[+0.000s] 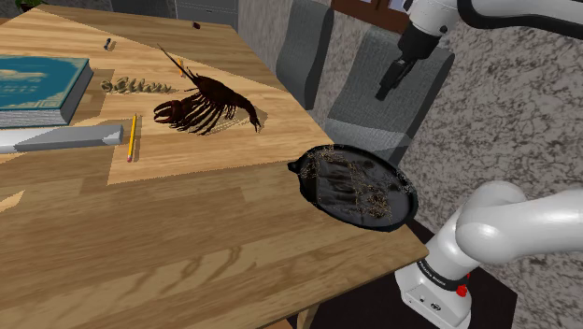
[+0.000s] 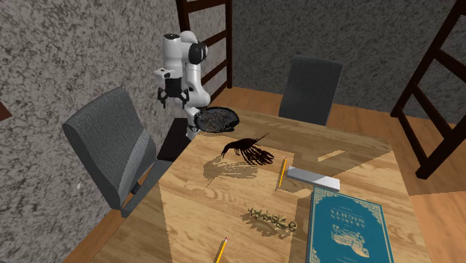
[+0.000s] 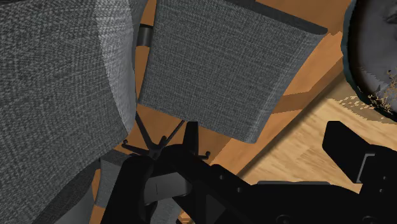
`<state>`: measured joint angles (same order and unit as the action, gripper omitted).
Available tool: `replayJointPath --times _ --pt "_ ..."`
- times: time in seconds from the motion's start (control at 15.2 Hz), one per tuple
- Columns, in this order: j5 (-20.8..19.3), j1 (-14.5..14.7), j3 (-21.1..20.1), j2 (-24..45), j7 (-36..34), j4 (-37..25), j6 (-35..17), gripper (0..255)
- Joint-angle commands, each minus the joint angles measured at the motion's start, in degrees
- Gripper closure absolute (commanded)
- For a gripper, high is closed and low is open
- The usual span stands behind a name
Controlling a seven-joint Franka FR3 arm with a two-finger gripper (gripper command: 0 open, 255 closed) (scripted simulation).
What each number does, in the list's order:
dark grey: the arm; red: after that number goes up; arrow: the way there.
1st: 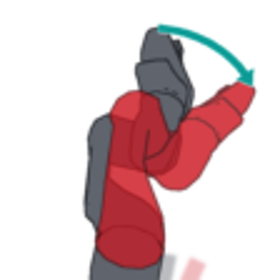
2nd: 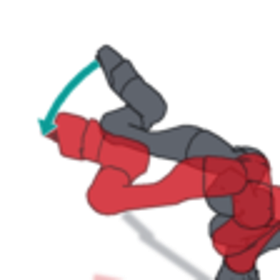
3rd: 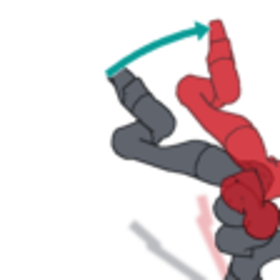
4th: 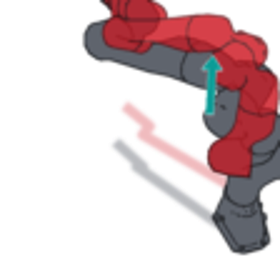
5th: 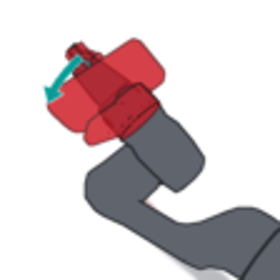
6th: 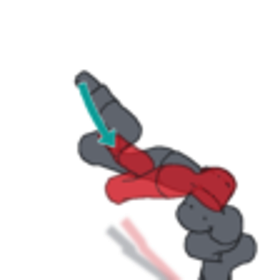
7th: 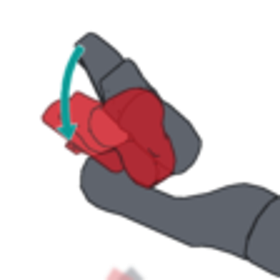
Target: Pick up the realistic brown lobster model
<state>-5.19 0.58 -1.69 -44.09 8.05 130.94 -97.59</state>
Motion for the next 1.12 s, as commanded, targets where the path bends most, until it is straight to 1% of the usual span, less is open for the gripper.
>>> replayJointPath --times 0.0,0.53,1.06 --pt "0.00 0.00 0.00 0.00 0.00 0.00 0.00 0" --pt "5.36 4.91 -0.85 12.81 3.37 -6.50 -7.85 0" --pt "10.68 9.35 -2.22 25.52 7.69 -15.99 -12.70 0"
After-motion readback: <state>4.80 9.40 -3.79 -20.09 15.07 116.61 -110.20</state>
